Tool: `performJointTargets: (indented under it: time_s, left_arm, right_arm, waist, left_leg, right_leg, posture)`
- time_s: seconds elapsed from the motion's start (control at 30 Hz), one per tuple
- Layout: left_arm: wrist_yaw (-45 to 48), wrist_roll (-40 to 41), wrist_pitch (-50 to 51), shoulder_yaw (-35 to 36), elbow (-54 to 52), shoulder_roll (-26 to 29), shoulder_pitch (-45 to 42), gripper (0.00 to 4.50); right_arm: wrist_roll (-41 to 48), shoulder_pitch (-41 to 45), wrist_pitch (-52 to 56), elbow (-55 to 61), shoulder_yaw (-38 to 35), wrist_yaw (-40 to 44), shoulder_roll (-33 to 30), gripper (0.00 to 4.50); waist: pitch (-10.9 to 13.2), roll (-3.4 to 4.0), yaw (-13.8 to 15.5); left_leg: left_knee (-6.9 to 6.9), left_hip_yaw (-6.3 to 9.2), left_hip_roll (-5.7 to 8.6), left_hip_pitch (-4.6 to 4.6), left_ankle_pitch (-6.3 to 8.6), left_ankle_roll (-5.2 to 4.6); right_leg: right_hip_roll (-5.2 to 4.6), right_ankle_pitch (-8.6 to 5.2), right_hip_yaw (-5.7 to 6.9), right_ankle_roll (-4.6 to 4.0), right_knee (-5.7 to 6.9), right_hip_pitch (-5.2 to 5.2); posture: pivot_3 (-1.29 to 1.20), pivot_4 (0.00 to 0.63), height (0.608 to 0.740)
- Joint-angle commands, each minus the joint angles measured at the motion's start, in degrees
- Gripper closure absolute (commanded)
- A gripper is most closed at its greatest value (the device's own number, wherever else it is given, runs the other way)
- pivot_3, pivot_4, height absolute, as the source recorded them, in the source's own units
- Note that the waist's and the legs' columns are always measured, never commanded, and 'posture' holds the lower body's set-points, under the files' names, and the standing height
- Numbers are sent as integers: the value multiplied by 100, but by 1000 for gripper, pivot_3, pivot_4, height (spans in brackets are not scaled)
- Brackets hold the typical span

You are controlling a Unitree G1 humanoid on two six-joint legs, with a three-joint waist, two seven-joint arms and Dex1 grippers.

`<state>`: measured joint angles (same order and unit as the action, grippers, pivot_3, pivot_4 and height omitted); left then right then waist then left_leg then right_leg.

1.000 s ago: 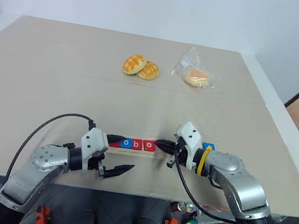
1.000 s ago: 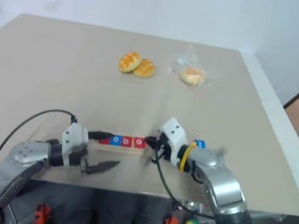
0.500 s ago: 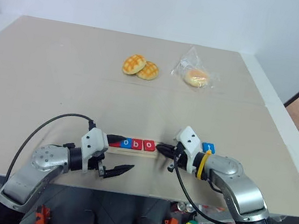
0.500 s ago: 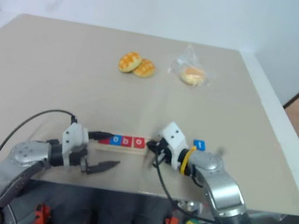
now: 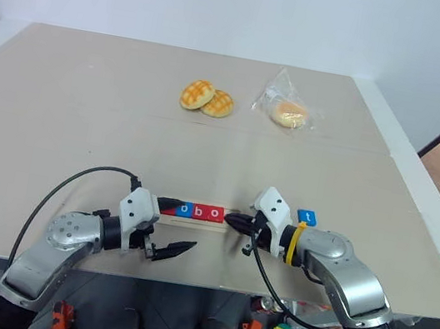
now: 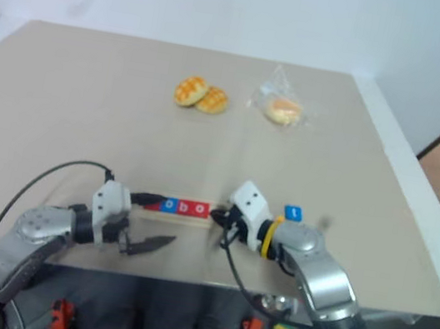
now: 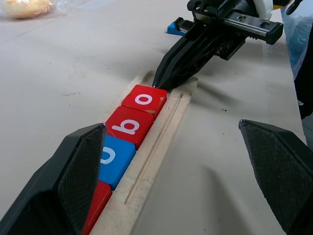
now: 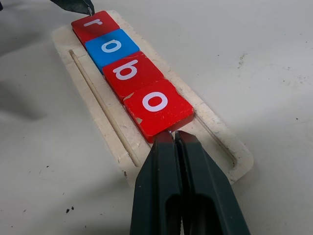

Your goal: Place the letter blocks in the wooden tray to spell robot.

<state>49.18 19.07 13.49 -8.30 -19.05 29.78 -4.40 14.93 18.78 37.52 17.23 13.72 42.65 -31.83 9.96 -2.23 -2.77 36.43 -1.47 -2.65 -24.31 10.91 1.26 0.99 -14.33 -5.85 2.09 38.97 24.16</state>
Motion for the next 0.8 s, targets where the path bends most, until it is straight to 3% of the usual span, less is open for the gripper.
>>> performJointTargets:
  time_s: [0.03,0.07,0.27,0.47,0.8]
  left_arm:
    - [15,0,-148,20,-97,-27,-58,0]
    - [21,-2,-157,17,-98,-26,-56,0]
    - [65,22,-159,-1,-153,-8,-66,0]
    - [90,17,-162,-14,-122,-24,-136,0]
    - [85,-9,-140,-108,-97,-121,-175,0]
  right_arm:
    - [33,166,-60,88,-122,61,-26,4462]
    - [134,245,5,28,-315,26,-8,3965]
    - [837,589,419,-145,-1469,12,-159,2052]
    - [1134,155,1081,-9,-2483,-583,-278,87]
    - [346,-1025,898,1127,-2715,-2697,752,87]
  waist:
    - [0,0,0]
    - [0,0,0]
    - [0,0,2]
    - [0,-1,12]
    - [-2,4,-19]
  left_leg:
    - [0,0,0,0,0,0]
    - [0,0,0,0,0,0]
    - [2,-1,2,0,0,0]
    - [-3,4,4,-2,1,-1]
    - [-3,-1,0,3,-1,0]
  right_leg:
    - [0,0,0,0,0,0]
    - [0,0,0,0,0,0]
    - [-1,3,-2,3,0,-2]
    - [-2,-4,0,3,-1,-4]
    - [3,4,-8,2,2,1]
  posture:
    - [0,150,740]
    - [0,150,740]
    - [0,150,740]
    - [0,150,740]
    - [0,150,740]
